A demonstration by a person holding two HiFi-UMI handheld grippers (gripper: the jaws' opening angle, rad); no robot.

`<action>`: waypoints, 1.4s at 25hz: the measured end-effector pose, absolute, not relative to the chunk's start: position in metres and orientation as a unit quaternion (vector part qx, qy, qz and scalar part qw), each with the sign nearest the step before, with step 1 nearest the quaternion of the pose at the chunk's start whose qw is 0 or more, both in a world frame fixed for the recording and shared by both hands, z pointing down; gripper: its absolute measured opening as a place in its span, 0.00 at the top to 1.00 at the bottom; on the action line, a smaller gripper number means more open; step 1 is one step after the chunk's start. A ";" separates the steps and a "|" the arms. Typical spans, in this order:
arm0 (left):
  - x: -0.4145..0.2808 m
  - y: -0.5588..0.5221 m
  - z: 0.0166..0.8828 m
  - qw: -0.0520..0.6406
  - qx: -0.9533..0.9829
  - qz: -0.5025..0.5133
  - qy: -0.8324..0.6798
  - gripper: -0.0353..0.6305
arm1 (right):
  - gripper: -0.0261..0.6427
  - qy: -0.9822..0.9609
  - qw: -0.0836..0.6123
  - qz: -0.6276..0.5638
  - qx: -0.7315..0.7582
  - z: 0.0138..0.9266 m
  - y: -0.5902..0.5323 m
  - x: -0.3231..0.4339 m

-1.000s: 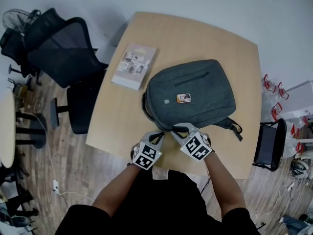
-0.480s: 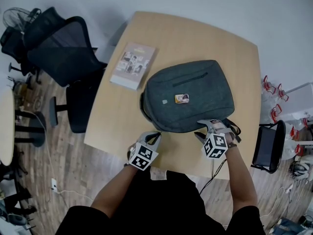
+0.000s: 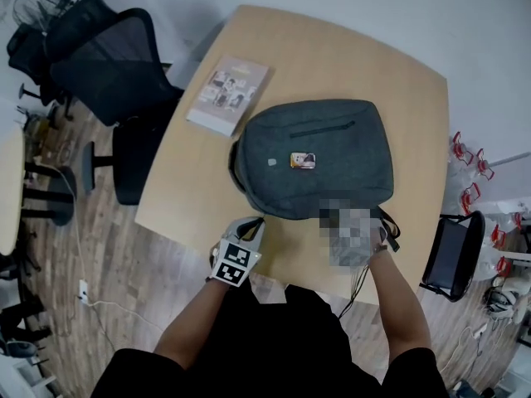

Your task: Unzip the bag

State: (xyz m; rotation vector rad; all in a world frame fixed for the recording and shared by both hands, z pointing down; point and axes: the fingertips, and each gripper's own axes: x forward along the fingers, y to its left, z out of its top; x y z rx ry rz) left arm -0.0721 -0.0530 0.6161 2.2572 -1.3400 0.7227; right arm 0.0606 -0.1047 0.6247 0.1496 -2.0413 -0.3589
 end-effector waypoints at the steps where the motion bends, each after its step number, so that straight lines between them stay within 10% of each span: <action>1: -0.068 -0.051 0.618 0.202 0.811 0.264 -0.482 0.90 | 0.85 -0.849 0.503 -0.147 0.065 0.626 -0.103 0.059; 26: 0.027 -0.059 0.620 0.208 0.776 0.204 -0.559 0.90 | 0.79 -0.892 0.415 -0.170 0.062 0.617 -0.092 0.056; 35: -0.004 -0.046 0.562 0.168 0.756 0.153 -0.613 0.87 | 0.85 -0.945 0.277 -0.061 0.166 0.534 -0.080 0.084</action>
